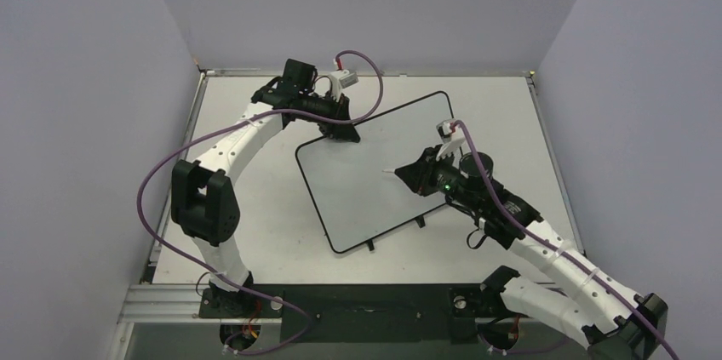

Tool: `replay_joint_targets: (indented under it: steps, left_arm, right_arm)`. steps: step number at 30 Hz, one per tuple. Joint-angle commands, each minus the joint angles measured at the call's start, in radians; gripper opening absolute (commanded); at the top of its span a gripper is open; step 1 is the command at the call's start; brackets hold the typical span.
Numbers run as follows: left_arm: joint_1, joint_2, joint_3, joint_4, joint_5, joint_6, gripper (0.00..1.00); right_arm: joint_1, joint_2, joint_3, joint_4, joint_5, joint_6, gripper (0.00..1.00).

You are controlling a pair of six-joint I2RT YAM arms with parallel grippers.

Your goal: Write a sentence on the whiteboard

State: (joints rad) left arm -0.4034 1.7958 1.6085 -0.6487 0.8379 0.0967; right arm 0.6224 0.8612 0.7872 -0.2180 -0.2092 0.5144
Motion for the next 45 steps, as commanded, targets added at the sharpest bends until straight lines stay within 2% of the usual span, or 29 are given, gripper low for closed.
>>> replay_joint_targets:
  steps: [1,8,18,25,45]
  left_arm:
    - [-0.021,-0.002,-0.012,0.088,-0.18,0.146,0.0]
    - [-0.022,-0.012,-0.028,0.084,-0.177,0.149,0.0]
    - [-0.021,-0.066,-0.089,0.118,-0.172,0.135,0.0]
    - [-0.022,-0.068,-0.093,0.14,-0.163,0.119,0.0]
    - [-0.023,-0.076,-0.113,0.151,-0.181,0.113,0.0]
  right_arm:
    - [0.116,-0.008,-0.071,0.331,-0.002,0.06,0.0]
    - [0.233,0.099,-0.127,0.552,0.07,0.103,0.0]
    - [0.335,0.173,-0.119,0.618,0.183,0.076,0.0]
    - [0.347,0.211,-0.131,0.709,0.143,0.014,0.0]
    - [0.365,0.361,-0.095,0.745,0.143,0.001,0.0]
